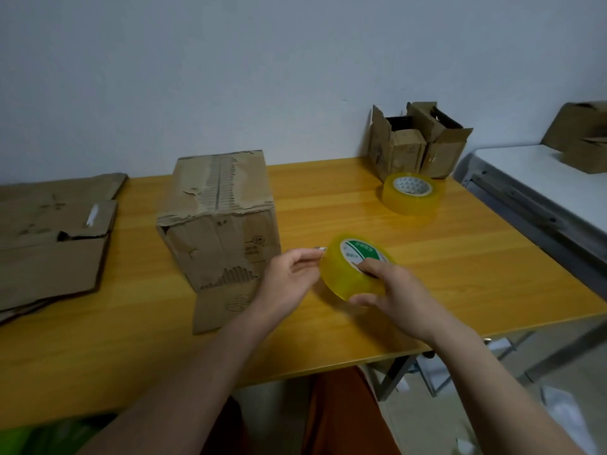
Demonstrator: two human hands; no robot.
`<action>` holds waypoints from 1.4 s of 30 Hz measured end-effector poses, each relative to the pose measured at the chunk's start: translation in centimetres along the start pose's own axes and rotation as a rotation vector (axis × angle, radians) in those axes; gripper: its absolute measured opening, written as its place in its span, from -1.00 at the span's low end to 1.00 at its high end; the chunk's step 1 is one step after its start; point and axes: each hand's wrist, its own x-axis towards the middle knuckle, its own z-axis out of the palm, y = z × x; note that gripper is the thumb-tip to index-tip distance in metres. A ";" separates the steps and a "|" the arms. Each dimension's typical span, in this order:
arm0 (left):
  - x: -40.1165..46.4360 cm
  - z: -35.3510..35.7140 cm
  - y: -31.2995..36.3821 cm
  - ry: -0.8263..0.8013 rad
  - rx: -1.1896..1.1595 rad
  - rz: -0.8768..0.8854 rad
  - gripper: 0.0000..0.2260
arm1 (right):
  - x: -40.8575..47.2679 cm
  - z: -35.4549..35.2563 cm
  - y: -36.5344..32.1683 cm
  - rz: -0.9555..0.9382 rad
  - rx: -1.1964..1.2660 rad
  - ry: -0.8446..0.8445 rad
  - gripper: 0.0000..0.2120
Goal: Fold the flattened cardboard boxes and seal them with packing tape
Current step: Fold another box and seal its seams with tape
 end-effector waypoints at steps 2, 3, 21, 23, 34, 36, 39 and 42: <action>-0.7 -0.9 -0.1 0.091 0.003 0.046 -0.90 | 0.2 0.2 -1.0 -0.048 0.013 -0.015 -0.52; -1.0 -1.3 -0.2 0.139 0.017 0.085 -0.89 | 0.3 0.4 -1.4 -0.066 0.012 -0.028 -0.54; -4.7 -6.1 3.1 0.502 -0.284 -0.058 -0.90 | 2.0 5.0 -8.0 -0.201 0.819 0.447 -0.62; -5.2 -7.3 3.1 0.572 -0.253 -0.024 -0.90 | 2.3 4.0 -7.9 -0.233 0.794 0.465 -0.65; -6.4 -11.2 1.9 0.687 -0.247 -0.091 -0.90 | 3.3 4.6 -7.3 -0.108 0.765 0.482 -0.53; -6.4 -11.3 2.0 0.754 -0.189 -0.078 -0.88 | 3.1 4.2 -7.3 -0.152 0.601 0.516 -0.55; -6.6 -12.8 2.4 0.876 -0.132 -0.124 -0.86 | 3.1 2.9 -6.5 -0.094 0.391 0.556 -0.57; -6.5 -14.5 2.6 0.765 -0.092 -0.164 -0.85 | 3.3 1.8 -5.5 -0.052 0.272 0.532 -0.52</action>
